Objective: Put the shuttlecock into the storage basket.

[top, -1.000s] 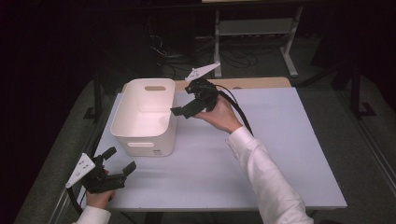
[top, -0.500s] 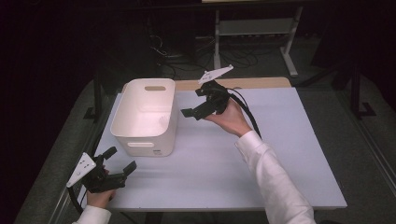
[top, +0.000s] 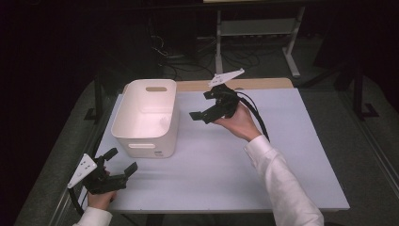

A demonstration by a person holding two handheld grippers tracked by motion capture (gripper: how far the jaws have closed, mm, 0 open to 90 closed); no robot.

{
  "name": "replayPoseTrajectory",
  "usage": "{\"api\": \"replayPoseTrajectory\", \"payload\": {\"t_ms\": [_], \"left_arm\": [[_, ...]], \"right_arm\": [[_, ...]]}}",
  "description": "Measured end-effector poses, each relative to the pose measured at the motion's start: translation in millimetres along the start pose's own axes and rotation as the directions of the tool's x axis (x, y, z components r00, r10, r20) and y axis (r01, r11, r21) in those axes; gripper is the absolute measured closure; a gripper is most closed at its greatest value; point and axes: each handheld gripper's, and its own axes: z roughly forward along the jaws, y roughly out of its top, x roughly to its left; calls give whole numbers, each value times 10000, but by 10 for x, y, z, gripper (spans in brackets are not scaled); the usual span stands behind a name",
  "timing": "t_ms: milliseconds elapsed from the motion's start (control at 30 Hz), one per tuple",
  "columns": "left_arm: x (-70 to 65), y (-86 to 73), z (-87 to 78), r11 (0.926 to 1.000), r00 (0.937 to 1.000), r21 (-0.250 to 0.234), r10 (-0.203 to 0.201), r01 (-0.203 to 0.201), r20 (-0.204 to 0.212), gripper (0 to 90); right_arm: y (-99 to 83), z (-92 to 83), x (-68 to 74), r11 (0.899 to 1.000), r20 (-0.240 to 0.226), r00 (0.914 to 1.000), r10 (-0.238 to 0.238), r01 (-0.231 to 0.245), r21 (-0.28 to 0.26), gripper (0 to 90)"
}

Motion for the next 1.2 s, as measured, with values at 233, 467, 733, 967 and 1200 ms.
{"api": "replayPoseTrajectory", "payload": {"t_ms": [233,467,733,967,1200], "left_arm": [[-4,-1,3,10000,10000,-54,-4,4,-19,0],[-8,-2,6,10000,10000,-46,-25,25,-26,0],[-5,-1,6,10000,10000,28,16,-16,-40,0],[-5,2,7,10000,10000,41,26,-26,-42,0],[-6,3,14,10000,10000,45,62,-62,-7,0]], "right_arm": [[-95,-79,-40,9996,66,9997,238,-237,-171,0],[-169,-144,-71,9991,74,9994,330,-328,-271,0],[-237,-168,-95,9994,67,9995,324,-323,-154,0],[-304,-207,-111,9988,107,9988,486,-486,30,0],[-378,-270,-131,9983,248,9980,576,-579,112,0]]}}
